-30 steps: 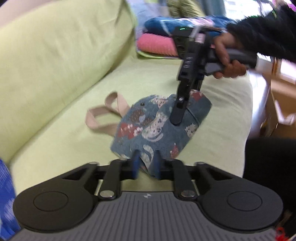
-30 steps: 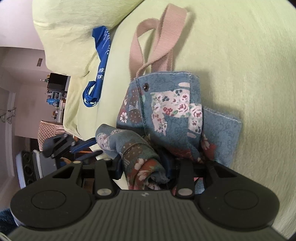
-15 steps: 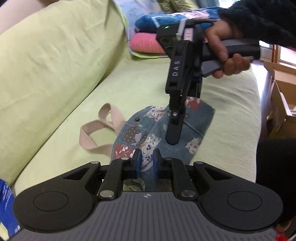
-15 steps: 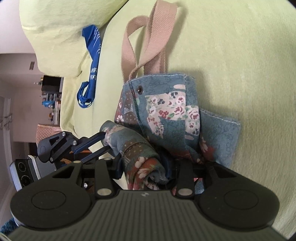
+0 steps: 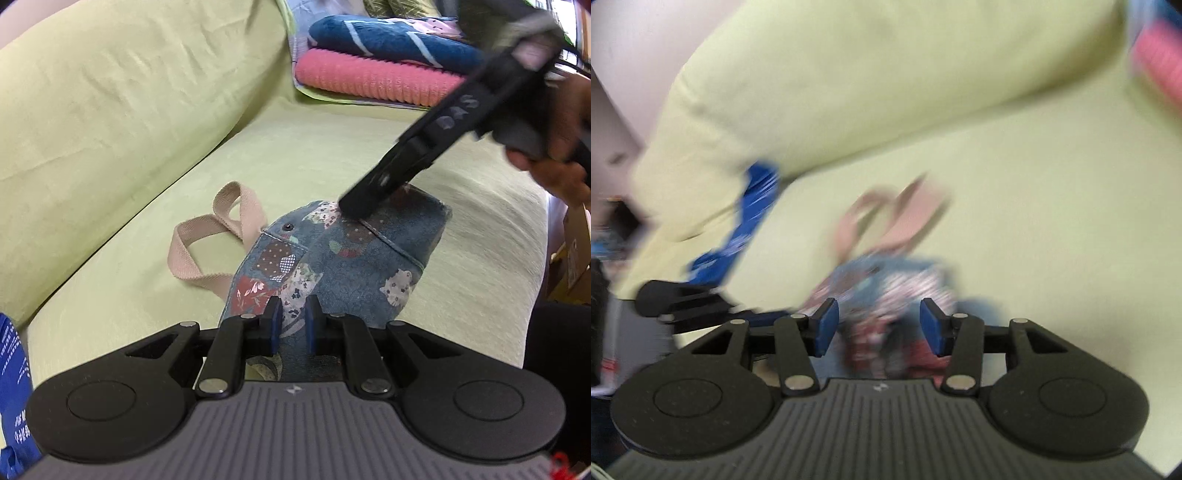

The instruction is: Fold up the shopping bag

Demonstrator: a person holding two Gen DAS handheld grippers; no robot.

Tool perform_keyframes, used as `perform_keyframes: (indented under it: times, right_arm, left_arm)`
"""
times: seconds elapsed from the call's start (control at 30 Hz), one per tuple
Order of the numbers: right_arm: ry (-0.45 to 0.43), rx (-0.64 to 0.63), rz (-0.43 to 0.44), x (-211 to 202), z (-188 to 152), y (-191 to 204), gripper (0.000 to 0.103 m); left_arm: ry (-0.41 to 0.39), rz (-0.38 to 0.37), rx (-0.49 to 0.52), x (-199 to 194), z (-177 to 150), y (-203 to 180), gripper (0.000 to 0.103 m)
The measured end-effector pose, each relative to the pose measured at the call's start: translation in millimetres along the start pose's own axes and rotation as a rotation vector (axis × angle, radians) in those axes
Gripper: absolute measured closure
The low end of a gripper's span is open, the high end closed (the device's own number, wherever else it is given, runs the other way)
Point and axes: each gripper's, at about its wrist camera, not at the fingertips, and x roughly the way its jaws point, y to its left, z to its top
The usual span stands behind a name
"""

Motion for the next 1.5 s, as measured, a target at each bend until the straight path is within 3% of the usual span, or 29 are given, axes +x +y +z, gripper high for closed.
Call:
perform_keyframes:
  times: [0.1,0.2,0.27,0.4,0.73,0.83,0.93,1.17,1.5]
  right_arm:
    - [-0.155,-0.22,-0.119,-27.8,-23.0,32.4,0.067]
    - [-0.231,-0.511,-0.149,-33.9,-49.7,71.5,0.077]
    - [-0.21,-0.61,-0.193,-20.8,-59.9,83.2,0.084]
    - [-0.136,-0.686,-0.262,6.9,-70.6,75.8,0.079]
    - [-0.093,-0.54,-0.198,20.6,-59.1,56.2,0.078]
    - [-0.09,-0.527,-0.194,20.4,-57.4,55.8,0.078]
    - [-0.09,-0.52,-0.194,17.9,-57.3,57.8,0.078]
    - [-0.1,-0.509,-0.186,18.0,-60.2,55.6,0.077]
    - [-0.11,-0.487,-0.175,18.3,-60.5,51.8,0.076]
  left_arm:
    - [0.01,0.012,-0.001,1.8,2.6,-1.4,0.09]
    - [0.018,0.021,0.002,3.7,5.0,-2.0,0.092]
    - [0.019,0.02,0.001,3.4,4.5,-1.6,0.092]
    - [0.022,0.023,0.012,7.5,5.7,-3.3,0.092]
    - [0.004,0.034,-0.053,19.4,7.4,-1.1,0.093]
    - [-0.018,0.045,-0.135,14.6,7.2,0.6,0.092]
    - [-0.029,0.058,-0.203,3.8,8.1,1.6,0.085]
    - [-0.05,0.075,-0.191,1.4,-6.8,-1.4,0.081]
    - [-0.044,0.092,-0.214,11.5,-1.1,-0.6,0.081]
